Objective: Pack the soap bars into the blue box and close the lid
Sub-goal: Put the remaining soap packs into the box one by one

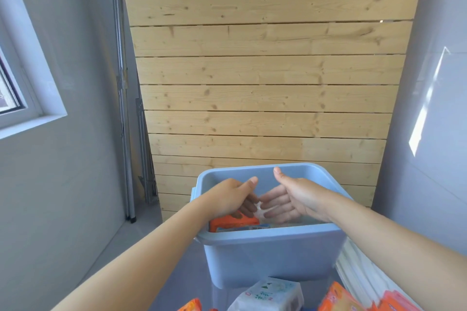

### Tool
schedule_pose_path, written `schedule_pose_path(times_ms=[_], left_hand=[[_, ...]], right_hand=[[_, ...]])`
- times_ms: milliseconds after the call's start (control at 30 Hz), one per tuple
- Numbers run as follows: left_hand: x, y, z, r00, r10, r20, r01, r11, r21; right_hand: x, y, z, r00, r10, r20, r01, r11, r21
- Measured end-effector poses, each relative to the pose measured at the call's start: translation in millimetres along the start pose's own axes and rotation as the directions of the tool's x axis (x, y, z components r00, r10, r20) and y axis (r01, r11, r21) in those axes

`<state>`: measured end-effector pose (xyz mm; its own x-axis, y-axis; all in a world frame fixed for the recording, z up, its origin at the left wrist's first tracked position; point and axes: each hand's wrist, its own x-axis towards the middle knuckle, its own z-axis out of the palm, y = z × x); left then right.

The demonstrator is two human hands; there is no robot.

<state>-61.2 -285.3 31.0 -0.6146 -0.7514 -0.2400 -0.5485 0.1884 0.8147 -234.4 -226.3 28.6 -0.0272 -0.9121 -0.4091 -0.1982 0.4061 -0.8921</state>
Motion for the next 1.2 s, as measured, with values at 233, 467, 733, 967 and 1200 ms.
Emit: schedule_pose_path(times_ms=[233,467,733,967,1200], left_hand=[[-54,29,-7,0.929,0.241,-0.280,-0.268,0.962,-0.060],[-136,31,47,0.926,0.325,-0.192,-0.353,0.927,-0.131],[-178,14,133,0.956,0.292,0.028,-0.288,0.952,-0.108],[-189,1,186,0.935,0.302,0.188,-0.296,0.953,-0.059],[-197,1,210,0.906,0.308,0.289,-0.294,0.951,-0.094]], right_hand=[[-56,-17,-3,0.953,-0.272,-0.133,0.280,0.959,0.046],[-149,18,17,0.933,-0.315,-0.176,0.312,0.949,-0.043],[-229,106,26,0.954,-0.184,-0.238,0.149,0.977,-0.155],[-272,178,25,0.961,-0.157,-0.227,0.082,0.947,-0.310],[-298,204,21,0.998,-0.068,-0.010,0.058,0.911,-0.408]])
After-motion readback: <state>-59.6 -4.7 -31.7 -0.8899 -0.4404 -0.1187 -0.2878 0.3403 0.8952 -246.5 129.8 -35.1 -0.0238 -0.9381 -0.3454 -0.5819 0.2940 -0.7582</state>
